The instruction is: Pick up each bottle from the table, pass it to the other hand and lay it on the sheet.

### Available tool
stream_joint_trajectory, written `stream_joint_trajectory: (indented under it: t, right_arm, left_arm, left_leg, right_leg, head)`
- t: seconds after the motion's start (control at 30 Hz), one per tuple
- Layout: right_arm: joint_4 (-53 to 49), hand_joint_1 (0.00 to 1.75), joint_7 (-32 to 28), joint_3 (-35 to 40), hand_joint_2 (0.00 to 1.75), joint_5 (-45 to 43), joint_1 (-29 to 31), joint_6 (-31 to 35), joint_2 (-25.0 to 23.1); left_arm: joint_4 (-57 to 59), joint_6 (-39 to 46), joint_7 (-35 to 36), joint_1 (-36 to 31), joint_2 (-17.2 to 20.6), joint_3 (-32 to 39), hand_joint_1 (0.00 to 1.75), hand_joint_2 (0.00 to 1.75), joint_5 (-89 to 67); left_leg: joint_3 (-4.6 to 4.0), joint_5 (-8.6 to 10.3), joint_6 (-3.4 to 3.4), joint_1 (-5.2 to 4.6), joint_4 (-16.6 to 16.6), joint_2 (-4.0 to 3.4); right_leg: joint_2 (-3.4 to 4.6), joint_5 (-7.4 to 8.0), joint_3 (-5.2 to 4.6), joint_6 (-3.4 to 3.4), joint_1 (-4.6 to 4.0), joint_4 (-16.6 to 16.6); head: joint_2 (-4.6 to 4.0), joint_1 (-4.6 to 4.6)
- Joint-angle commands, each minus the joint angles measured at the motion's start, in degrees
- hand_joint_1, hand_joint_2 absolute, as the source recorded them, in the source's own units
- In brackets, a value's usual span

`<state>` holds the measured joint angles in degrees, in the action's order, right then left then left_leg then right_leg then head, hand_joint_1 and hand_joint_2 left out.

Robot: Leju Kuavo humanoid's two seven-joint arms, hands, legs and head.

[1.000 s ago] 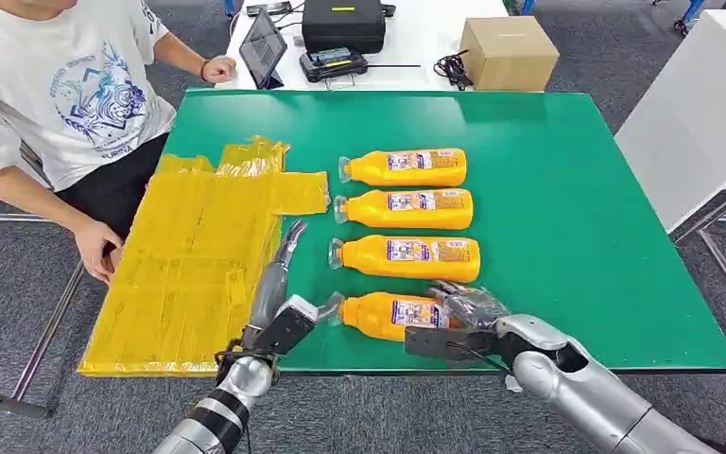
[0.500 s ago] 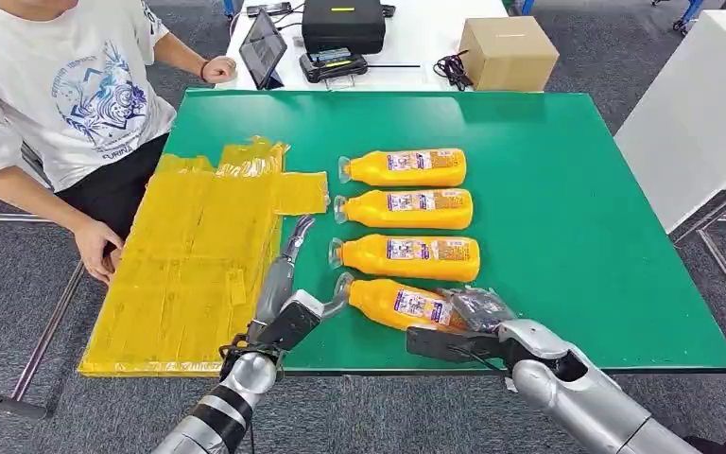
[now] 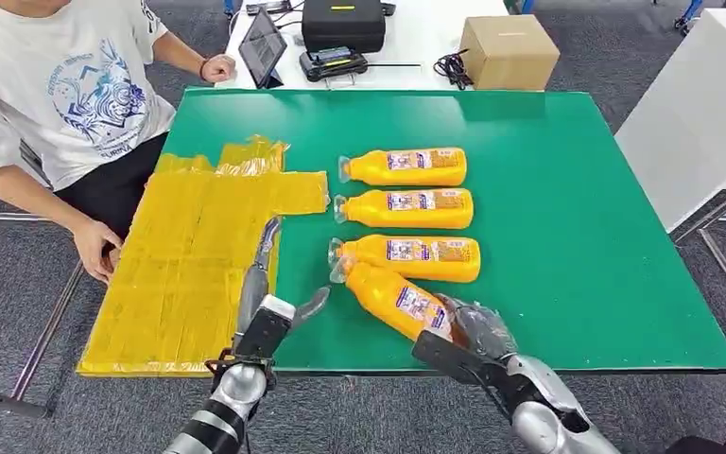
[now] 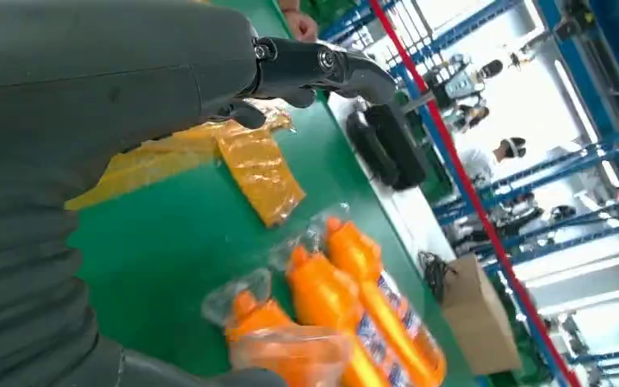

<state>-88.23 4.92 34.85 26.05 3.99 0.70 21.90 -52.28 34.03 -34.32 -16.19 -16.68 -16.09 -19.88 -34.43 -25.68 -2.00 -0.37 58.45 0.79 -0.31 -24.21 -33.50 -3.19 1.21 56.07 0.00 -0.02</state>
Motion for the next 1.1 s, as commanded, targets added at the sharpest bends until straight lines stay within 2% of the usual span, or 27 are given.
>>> stream_joint_trajectory:
  t: [0.03, 0.13, 0.43, 0.47, 0.57, 0.6, 0.67, 0.7, 0.8, 0.9, 1.1]
  right_arm:
    - [-5.59, 1.75, -2.59, -7.14, 1.75, 0.05, -4.66, 1.82, -5.45]
    - [-6.38, 1.75, -2.81, -8.09, 1.75, 0.77, -4.97, 2.73, -6.44]
    - [-6.61, 1.75, -2.8, -8.26, 1.75, 0.73, -5.02, 2.73, -6.43]
    - [-6.6, 1.75, -2.67, -8.68, 1.75, 2.88, -5.17, 3.86, -6.57]
    - [-7.54, 1.75, -4.83, -9.8, 1.75, 6.87, -5.24, 7.02, -9.52]
    - [-7.6, 1.75, -6.95, -10.02, 1.75, 10.27, -5.05, 9.6, -11.61]
    - [-6.07, 1.75, -7.97, -11.48, 1.75, 11.43, -5.98, 10.01, -15.62]
    - [-4.57, 1.75, -10.46, -12.79, 1.75, 12.65, -6.93, 11.66, -17.92]
    - [-1.84, 1.75, -15.27, -13.25, 1.75, 16.04, -7.34, 15.61, -20.03]
    - [-0.6, 1.75, -19.85, -14.71, 1.75, 14.88, -7.63, 18.7, -23.16]
    - [2.08, 1.75, -23.45, -15.22, 1.75, 15.05, -7.55, 20.64, -25.88]
  left_arm:
    - [-6.45, -6.01, 1.09, 1.83, 0.29, 6.81, 0.0, 1.75, 8.97]
    - [-8.6, -9.39, 2.17, 2.71, 0.35, 7.71, 0.0, 1.75, 11.75]
    - [-8.97, -9.49, 2.21, 2.85, 0.4, 7.75, 0.0, 1.75, 11.8]
    - [-9.64, -10.93, 2.78, 3.16, 0.49, 7.49, 0.0, 1.75, 12.36]
    - [-12.66, -16.96, 5.77, 4.48, 1.31, 6.39, 0.0, 1.75, 13.68]
    - [-13.82, -20.96, 7.6, 4.82, 1.41, 5.48, 0.0, 1.75, 14.5]
    - [-14.64, -24.44, 10.94, 5.53, 1.56, 4.13, 0.0, 1.75, 14.67]
    - [-14.51, -27.32, 10.69, 6.21, 1.66, 3.76, 0.0, 1.75, 16.13]
    - [-15.53, -32.56, 10.08, 6.49, 2.44, 1.41, 0.0, 1.75, 17.52]
    - [-16.6, -37.78, 11.74, 6.19, 2.66, -0.35, 0.0, 1.75, 20.17]
    - [-16.5, -40.67, 12.15, 5.37, 2.46, -2.26, 0.0, 1.75, 21.93]
  left_leg:
    - [0.12, -0.05, 0.11, 0.06, -0.01, -0.14]
    - [0.18, -0.08, 0.13, 0.06, -0.01, -0.17]
    - [0.23, -0.07, 0.12, 0.07, 0.01, -0.2]
    - [0.2, -0.05, 0.1, 0.05, 0.0, -0.17]
    - [0.17, -0.05, 0.09, 0.05, -0.01, -0.19]
    - [0.12, -0.02, 0.07, 0.02, -0.02, -0.13]
    - [0.17, -0.06, 0.11, 0.05, -0.01, -0.24]
    - [0.27, -0.12, 0.16, 0.09, -0.01, -0.31]
    - [0.44, -0.09, 0.18, 0.12, -0.12, -0.2]
    - [0.3, -0.06, 0.15, 0.11, -0.07, -0.17]
    - [0.28, -0.04, 0.13, 0.13, -0.09, -0.22]
  right_leg:
    - [0.09, -0.01, 0.1, 0.12, -0.07, -0.03]
    - [0.13, -0.04, 0.13, 0.16, -0.07, -0.02]
    - [0.15, -0.02, 0.19, 0.16, -0.08, -0.03]
    - [0.13, -0.01, 0.15, 0.14, -0.06, -0.02]
    - [0.15, 0.0, 0.12, 0.13, -0.06, -0.04]
    - [0.1, 0.0, 0.08, 0.1, -0.03, -0.03]
    - [0.2, -0.01, 0.09, 0.15, -0.06, -0.01]
    - [0.26, -0.04, 0.18, 0.21, -0.1, 0.0]
    - [0.13, -0.06, 0.37, 0.22, -0.14, -0.14]
    - [0.1, -0.03, 0.21, 0.19, -0.12, -0.07]
    - [0.15, 0.01, 0.21, 0.17, -0.11, -0.1]
  head:
    - [0.0, 0.02]
    - [0.0, 0.0]
    - [0.0, -0.02]
    - [0.0, 0.0]
    - [0.0, 0.0]
    - [0.0, 0.0]
    - [0.0, 0.0]
    - [0.0, 0.0]
    - [0.0, 0.0]
    - [0.0, -0.02]
    - [0.0, 0.0]
